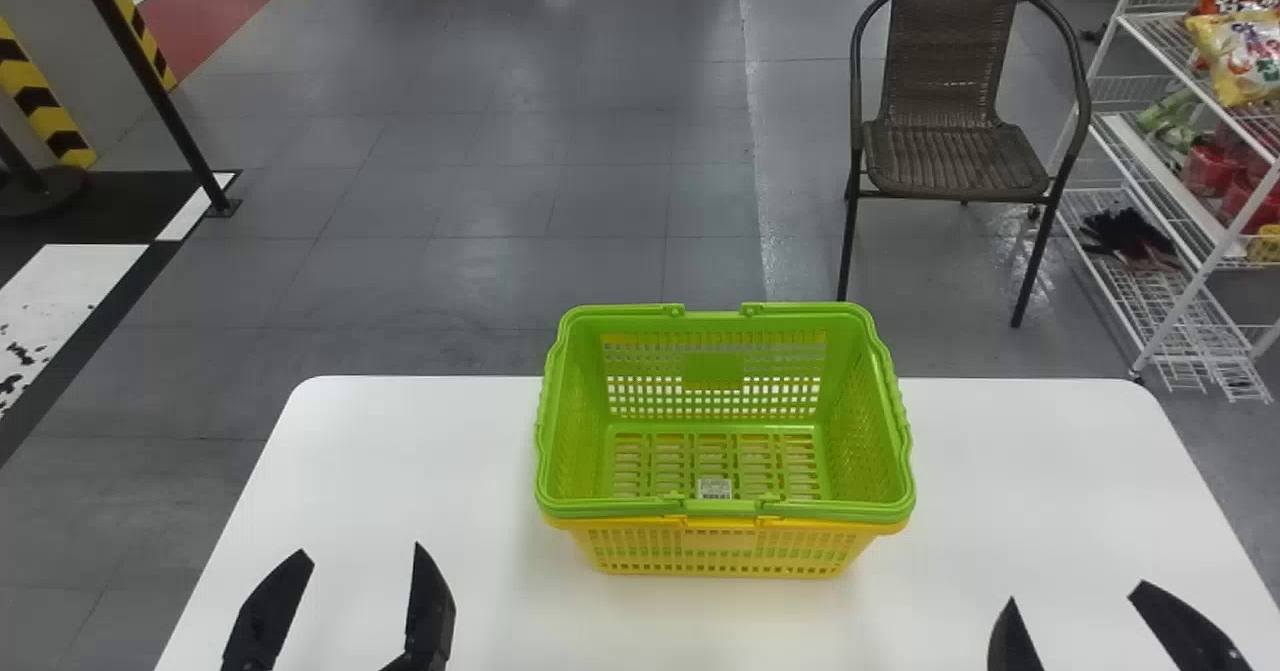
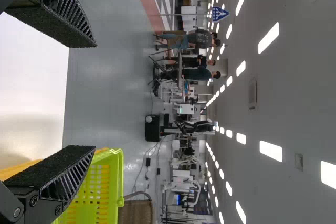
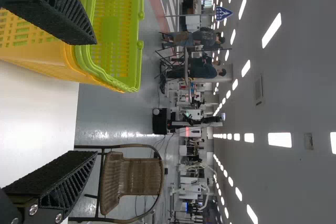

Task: Grasp handle with right gripper to insert into left gripper then lift and swing left to center

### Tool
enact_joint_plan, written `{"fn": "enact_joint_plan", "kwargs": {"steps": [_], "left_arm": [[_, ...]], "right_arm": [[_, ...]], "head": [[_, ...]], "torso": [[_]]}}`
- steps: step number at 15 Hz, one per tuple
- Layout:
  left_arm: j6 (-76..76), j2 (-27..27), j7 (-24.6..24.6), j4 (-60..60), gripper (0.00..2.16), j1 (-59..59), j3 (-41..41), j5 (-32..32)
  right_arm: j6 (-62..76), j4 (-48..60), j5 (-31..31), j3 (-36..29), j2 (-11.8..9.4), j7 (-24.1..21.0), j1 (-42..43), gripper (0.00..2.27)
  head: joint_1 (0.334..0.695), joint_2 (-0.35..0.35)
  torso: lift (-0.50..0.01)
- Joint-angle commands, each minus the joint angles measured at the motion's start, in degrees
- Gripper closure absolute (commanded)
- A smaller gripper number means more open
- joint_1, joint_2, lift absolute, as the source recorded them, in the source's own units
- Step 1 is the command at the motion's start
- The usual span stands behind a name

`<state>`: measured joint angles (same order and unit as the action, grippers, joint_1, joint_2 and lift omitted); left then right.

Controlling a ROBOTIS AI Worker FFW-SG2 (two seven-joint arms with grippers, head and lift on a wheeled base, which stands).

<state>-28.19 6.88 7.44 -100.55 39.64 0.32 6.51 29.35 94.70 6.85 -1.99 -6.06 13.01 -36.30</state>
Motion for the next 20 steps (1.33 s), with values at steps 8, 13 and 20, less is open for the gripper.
{"fn": "enact_joint_plan", "kwargs": {"steps": [8,13,20], "left_arm": [[0.2,0.07,0.38,-0.09,0.12,-0.18,-0.32,-0.1],[0.38,0.07,1.34,-0.26,0.12,-0.35,-0.5,-0.36],[16.55,0.07,-6.92,-7.65,0.11,-3.16,3.37,-1.33]], "right_arm": [[-0.66,0.22,0.0,0.05,0.09,0.0,0.0,0.06],[-0.66,0.22,0.0,0.05,0.09,0.0,0.0,0.06],[-0.66,0.14,0.0,0.41,0.09,0.0,-0.26,0.07]], "head": [[0.695,0.092],[0.695,0.094],[0.695,0.074]], "torso": [[0.0],[0.0],[0.0]]}}
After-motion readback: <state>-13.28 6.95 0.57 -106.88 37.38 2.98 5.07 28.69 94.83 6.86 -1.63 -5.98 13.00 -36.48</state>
